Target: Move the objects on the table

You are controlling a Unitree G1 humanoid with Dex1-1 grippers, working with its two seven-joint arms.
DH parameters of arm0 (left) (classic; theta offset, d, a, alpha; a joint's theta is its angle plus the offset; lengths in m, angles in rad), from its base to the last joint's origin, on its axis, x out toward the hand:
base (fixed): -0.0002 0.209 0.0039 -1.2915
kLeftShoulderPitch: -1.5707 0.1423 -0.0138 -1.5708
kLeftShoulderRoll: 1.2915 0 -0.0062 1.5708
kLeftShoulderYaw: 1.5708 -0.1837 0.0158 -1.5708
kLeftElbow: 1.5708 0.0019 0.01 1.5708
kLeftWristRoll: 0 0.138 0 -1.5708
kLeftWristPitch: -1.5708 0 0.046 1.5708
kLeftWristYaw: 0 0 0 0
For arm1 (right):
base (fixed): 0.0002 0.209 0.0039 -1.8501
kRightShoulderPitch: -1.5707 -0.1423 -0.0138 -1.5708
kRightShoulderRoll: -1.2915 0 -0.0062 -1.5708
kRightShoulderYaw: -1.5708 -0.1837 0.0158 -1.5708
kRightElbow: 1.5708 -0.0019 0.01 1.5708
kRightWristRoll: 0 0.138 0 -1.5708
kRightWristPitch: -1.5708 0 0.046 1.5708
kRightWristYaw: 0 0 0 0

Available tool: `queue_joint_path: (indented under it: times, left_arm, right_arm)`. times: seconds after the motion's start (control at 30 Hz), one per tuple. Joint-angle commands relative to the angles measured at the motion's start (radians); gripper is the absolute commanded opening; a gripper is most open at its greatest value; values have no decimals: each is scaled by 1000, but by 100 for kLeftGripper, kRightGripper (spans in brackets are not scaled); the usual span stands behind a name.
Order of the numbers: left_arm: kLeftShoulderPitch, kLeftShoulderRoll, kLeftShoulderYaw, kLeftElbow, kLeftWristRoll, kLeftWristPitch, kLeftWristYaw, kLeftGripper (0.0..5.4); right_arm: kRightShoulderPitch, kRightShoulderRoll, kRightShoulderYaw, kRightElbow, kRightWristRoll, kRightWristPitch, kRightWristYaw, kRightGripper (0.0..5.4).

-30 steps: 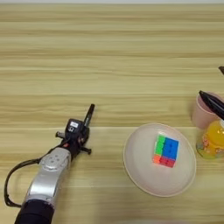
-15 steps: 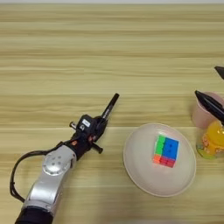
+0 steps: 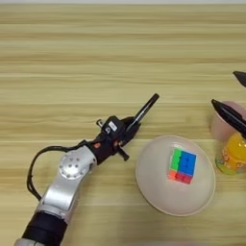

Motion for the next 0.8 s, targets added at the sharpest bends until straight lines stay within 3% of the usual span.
queue_joint_path:
  times: [0.03,0.37,0.63,0.8]
  left_arm:
    - [-23,3,-28,-3,19,-12,-18,108]
    - [-74,42,-112,6,71,3,-97,108]
    - [-122,100,-172,23,85,17,-222,108]
    - [-171,99,-191,73,93,34,-263,108]
  right_arm:
    - [3,2,3,-16,5,4,-3,540]
    - [13,3,7,-40,10,10,-6,540]
    - [12,7,8,-49,20,16,-10,540]
    - [15,7,11,-59,24,17,-15,540]
